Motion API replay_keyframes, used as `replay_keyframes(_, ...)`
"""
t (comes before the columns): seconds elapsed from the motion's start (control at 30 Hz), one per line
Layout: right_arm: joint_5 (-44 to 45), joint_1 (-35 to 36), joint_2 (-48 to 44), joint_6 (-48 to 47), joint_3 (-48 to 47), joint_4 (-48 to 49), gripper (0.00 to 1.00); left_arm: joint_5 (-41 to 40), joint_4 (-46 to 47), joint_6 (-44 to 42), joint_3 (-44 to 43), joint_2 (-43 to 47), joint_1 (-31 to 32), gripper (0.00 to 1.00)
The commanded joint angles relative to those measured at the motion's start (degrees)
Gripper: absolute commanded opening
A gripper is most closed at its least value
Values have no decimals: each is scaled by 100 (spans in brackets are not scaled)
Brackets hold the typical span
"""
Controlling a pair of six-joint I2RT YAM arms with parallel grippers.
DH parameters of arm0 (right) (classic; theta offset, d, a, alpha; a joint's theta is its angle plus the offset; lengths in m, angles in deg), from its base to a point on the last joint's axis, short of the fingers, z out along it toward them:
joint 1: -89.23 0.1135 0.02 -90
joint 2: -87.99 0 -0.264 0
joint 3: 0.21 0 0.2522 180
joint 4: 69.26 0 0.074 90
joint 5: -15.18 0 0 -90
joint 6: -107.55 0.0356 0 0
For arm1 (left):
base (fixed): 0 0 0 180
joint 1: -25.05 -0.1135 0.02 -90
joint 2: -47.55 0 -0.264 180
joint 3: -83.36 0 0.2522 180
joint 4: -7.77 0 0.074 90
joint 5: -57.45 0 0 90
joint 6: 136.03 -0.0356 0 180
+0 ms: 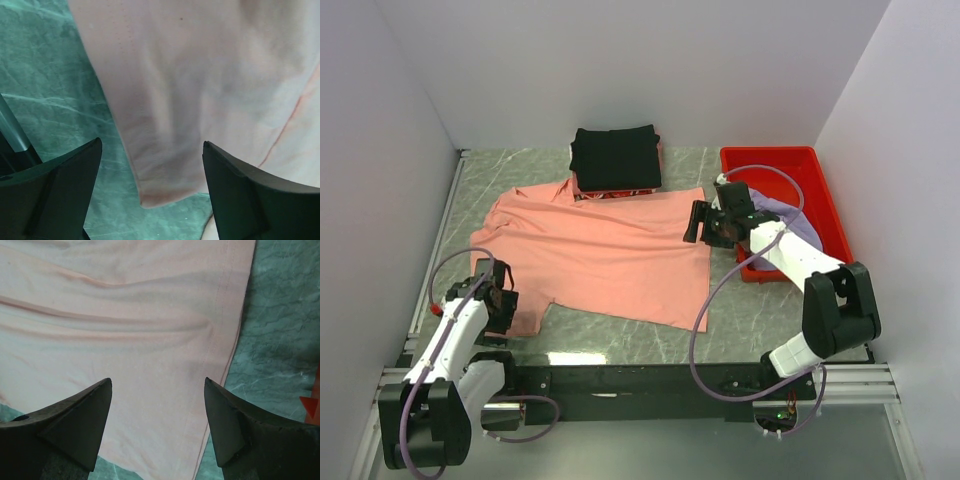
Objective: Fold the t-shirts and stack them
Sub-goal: Fold the tshirt
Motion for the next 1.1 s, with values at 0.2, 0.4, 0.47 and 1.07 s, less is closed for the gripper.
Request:
replay_keyframes(0.2, -115, 15, 190, -99, -117, 166, 80, -96, 488, 337, 314, -240, 9, 72)
replay_keyframes(0.4, -81, 15, 155, -90, -100, 149, 81, -263, 489, 583, 401, -13, 17, 31)
replay_keyframes(0.47, -63, 24, 93, -134, -82, 79, 80, -289, 524, 549, 454, 67, 9, 21)
replay_keyframes(1.07, 1212, 2053, -1322, 771, 1587, -1275, 79, -658, 823, -137, 437, 761, 9, 0)
